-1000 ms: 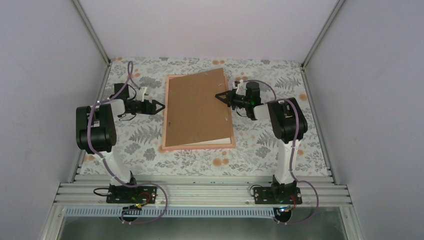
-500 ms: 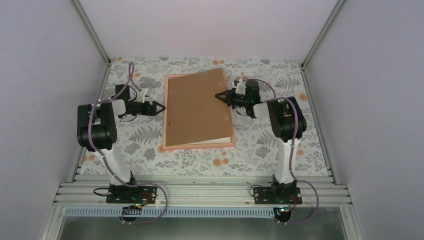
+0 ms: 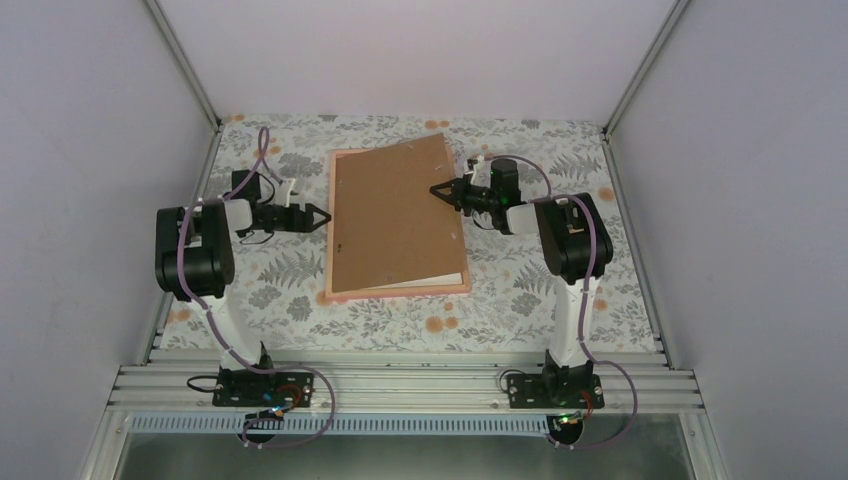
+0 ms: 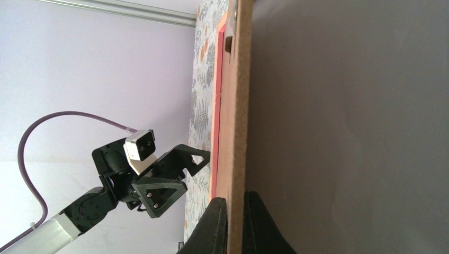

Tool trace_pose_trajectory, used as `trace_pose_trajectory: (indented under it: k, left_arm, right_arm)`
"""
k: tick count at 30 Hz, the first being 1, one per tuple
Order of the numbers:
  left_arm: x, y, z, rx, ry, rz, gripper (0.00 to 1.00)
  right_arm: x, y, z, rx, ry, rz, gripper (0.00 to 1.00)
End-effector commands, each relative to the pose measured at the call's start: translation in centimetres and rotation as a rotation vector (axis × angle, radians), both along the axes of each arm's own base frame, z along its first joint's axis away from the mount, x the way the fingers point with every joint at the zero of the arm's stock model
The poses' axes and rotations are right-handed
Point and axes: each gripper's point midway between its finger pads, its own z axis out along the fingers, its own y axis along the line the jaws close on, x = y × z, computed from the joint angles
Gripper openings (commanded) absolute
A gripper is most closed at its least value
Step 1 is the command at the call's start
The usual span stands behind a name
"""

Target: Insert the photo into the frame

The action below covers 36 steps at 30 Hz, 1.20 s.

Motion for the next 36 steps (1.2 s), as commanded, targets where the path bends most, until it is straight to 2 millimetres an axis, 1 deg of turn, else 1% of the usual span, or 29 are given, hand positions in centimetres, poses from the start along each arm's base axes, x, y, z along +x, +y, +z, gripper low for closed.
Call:
trace_pose_trajectory:
  k: [1,3,7,10,14,18,20,22,24,27,29,32,34,36]
  left_arm:
    - [0.7,0.2,-0.3,0.001,-0.005,0.002,0.92]
    - [0.8,0.2,-0.3,-0.001,-0.003,0.001,0.92]
    - [0.8,0.1,-0.6,-0.005,0.005,-0.001,0.92]
    - [0.8,0.1,-0.8,-0.006,0.009,-0.002,0.92]
    - [0.8,0.0,-1.0,-0.004,0.013,-0.002,0.91]
    - [0.8,0.1,-0.9,-0.002,0.011,-0.001,0.92]
    - [0.8,0.1,-1.0,0.0,0.011,-0.001,0.92]
    - [0.8,0.1,-1.2,-0.001,0.015,0.0,0.92]
    - [0.8,0.1,-1.3,-0.002,0.019,-0.001,0.92]
    - [0.7,0.0,-1.4,-0.003,0.024,-0.003,0.91]
    - [0.7,0.0,-1.5,-0.003,0.025,-0.004,0.91]
    - [0.7,-0.1,-1.7,-0.007,0.03,-0.004,0.91]
    - [0.7,-0.1,-1.7,-0.009,0.032,-0.003,0.91]
    - [0.8,-0.1,-1.7,-0.01,0.032,-0.003,0.91]
  right_arm:
    - [1.5,-0.3,0.9,-0.029,-0.146,-0.013,0.04]
    - [1.4,-0.3,1.2,-0.019,-0.161,-0.011,0.04]
    - [1.2,-0.1,2.2,0.008,-0.201,-0.002,0.04]
    - [1.3,-0.2,2.5,0.005,-0.207,-0.002,0.04]
    - [1.9,-0.2,2.1,-0.021,-0.212,-0.008,0.04]
    - [1.8,-0.3,1.0,-0.035,-0.182,-0.014,0.04]
    - [1.5,-0.5,0.5,-0.051,-0.186,-0.019,0.04]
    - [1.2,-0.5,0.4,-0.061,-0.199,-0.012,0.04]
    - [1.5,-0.6,0.3,-0.083,-0.22,-0.009,0.04]
    - [1.7,-0.7,0.9,-0.109,-0.263,-0.007,0.04]
    - [1.5,-0.6,1.4,-0.073,-0.249,0.003,0.04]
    - [0.8,0.0,3.1,-0.005,-0.255,0.031,0.04]
    - [0.7,0.2,4.3,0.012,-0.287,0.041,0.04]
    - [0.9,0.0,5.0,0.008,-0.315,0.037,0.04]
